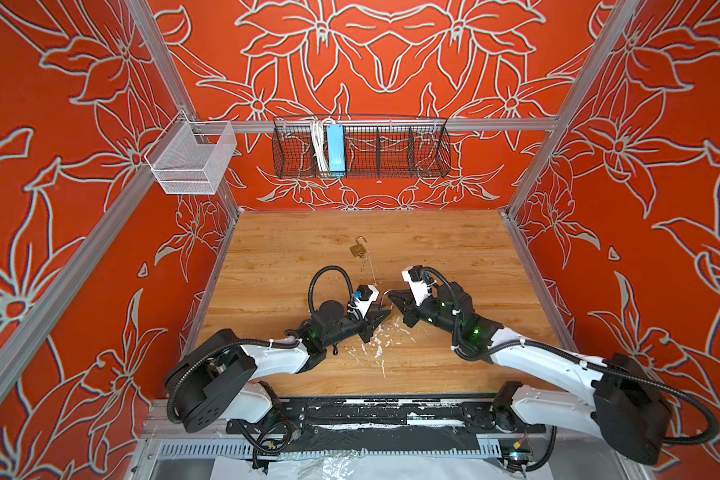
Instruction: Unlock with the key
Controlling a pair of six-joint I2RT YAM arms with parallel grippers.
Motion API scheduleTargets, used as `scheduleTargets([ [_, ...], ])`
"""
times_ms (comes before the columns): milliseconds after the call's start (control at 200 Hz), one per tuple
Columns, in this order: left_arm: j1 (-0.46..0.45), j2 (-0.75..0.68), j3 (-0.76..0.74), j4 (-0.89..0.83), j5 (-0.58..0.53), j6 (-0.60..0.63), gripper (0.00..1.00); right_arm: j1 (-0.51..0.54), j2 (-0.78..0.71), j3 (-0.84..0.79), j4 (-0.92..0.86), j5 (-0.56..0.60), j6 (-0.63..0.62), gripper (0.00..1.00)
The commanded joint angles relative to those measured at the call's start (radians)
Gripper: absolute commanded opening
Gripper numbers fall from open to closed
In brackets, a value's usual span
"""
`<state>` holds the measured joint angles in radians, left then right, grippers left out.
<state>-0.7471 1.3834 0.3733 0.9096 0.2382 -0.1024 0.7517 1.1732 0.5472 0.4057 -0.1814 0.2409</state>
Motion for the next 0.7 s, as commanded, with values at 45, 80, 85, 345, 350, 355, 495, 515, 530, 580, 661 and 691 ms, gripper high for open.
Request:
scheduleTargets([
  [45,-0.011,0.002,-0.004,0.149,-0.082,0.000,0.00,0.009,0.042,0.038,-0.002,0.061,0.022,0.00],
  [80,-0.011,0.005,-0.001,0.149,-0.080,-0.001,0.00,0.010,0.049,0.038,0.004,0.064,0.028,0.00],
  [85,-0.011,0.005,-0.001,0.148,-0.080,0.000,0.00,0.010,0.050,0.038,0.006,0.064,0.030,0.00],
  [345,-0.011,0.011,0.022,0.111,-0.008,-0.002,0.39,0.011,-0.002,0.004,0.033,0.114,0.069,0.00],
  [350,-0.011,0.012,0.022,0.112,-0.007,-0.002,0.39,0.010,-0.005,0.003,0.033,0.114,0.069,0.00],
  [355,-0.011,0.012,0.022,0.113,-0.007,-0.002,0.40,0.010,-0.008,0.003,0.033,0.115,0.068,0.00],
  [495,-0.011,0.035,0.027,0.116,0.026,0.014,0.47,0.010,-0.085,-0.018,0.026,0.131,0.069,0.00],
  [515,-0.011,0.040,0.028,0.117,0.035,0.018,0.48,0.009,-0.095,-0.021,0.025,0.133,0.069,0.00],
  [530,-0.011,0.043,0.030,0.118,0.042,0.021,0.48,0.009,-0.102,-0.022,0.022,0.135,0.068,0.00],
  [580,-0.011,0.054,0.032,0.122,0.059,0.030,0.50,0.009,-0.127,-0.029,0.024,0.129,0.061,0.00],
  [661,-0.011,0.075,0.032,0.139,0.083,0.039,0.53,0.009,-0.162,-0.046,0.036,0.116,0.052,0.00],
  [691,-0.011,0.082,0.033,0.145,0.089,0.042,0.54,0.008,-0.171,-0.049,0.036,0.117,0.054,0.00],
])
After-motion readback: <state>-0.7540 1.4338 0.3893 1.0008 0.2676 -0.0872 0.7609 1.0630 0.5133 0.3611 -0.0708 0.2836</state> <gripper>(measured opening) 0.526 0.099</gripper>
